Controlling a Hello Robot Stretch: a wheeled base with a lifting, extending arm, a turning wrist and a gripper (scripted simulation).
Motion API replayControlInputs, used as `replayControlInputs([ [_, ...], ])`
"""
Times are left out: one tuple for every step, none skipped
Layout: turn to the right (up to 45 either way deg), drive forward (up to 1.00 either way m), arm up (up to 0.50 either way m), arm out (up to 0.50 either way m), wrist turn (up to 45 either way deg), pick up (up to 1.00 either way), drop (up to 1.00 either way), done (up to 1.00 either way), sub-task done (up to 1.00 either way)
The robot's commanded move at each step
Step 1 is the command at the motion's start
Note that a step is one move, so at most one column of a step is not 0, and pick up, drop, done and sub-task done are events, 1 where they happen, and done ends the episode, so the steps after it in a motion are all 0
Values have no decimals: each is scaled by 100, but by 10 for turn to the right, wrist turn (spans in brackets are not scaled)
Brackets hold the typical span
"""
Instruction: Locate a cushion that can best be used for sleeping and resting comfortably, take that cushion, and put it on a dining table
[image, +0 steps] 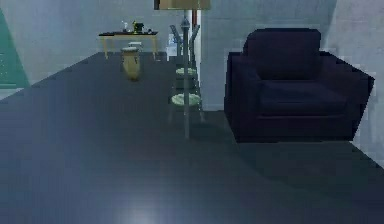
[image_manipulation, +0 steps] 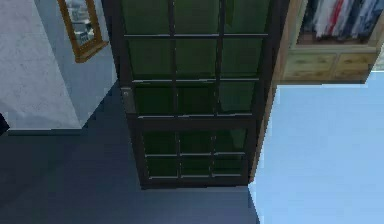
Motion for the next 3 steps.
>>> replayControlInputs([
  [0,50,0,0,0,0,0,0,0],
  [-450,0,0,0,0,0,0,0,0],
  [-60,0,0,0,0,0,0,0,0],
])
